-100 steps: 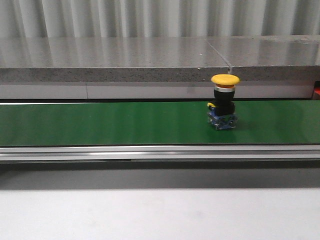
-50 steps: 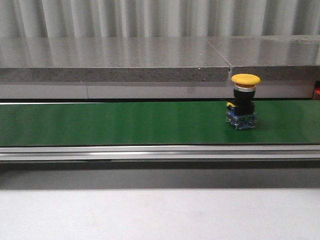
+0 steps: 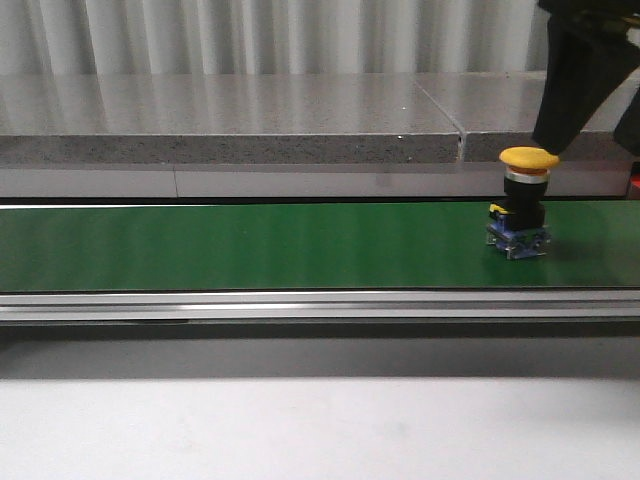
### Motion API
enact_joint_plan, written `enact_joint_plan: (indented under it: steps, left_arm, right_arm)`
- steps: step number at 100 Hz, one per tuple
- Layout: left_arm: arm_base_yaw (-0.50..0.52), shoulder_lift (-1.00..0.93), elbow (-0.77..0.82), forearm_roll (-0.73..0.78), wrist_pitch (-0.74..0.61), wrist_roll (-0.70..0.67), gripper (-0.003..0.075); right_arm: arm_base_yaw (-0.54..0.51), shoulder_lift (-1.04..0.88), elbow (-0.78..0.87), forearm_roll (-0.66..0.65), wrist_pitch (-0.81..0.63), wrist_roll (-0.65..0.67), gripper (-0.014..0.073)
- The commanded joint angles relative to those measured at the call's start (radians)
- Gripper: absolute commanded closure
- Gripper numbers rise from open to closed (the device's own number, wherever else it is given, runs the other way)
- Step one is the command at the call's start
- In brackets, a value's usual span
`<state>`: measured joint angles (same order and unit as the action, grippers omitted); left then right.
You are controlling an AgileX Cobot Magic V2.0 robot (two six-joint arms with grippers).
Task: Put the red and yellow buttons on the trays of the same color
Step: 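Lower the right gripper onto the yellow button on the belt and grasp, then carry the yellow button to the yellow tray and open the right gripper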
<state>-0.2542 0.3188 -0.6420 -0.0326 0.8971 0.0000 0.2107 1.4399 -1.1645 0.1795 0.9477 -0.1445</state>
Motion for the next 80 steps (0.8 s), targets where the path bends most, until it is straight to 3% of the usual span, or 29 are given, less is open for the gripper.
enact_joint_plan:
  steps: [1,30,37,54,80]
  left_arm:
    - [-0.008,0.010,-0.026,-0.013,-0.072,0.000,0.0741]
    - [-0.008,0.010,-0.026,-0.013,-0.072,0.000,0.0741]
    - [-0.008,0.010,-0.026,-0.013,-0.072,0.000,0.0741]
    - [-0.008,0.010,-0.026,-0.013,-0.072,0.000,0.0741]
    - [-0.008,0.010,-0.026,-0.013,-0.072,0.000,0.0741]
  right_arm:
    - [0.000,-0.002,-0.021,0.017,-0.070,-0.026,0.0052]
    - [0.000,0.116,-0.021,0.006,-0.195,-0.058,0.0064]
    - [0.000,0.126,-0.021,0.003,-0.213,-0.058,0.0125]
    - [0.000,0.127,-0.021,0.003,-0.212,-0.058,0.0363]
    - [-0.007,0.117,-0.021,0.003,-0.196,-0.056,0.0376]
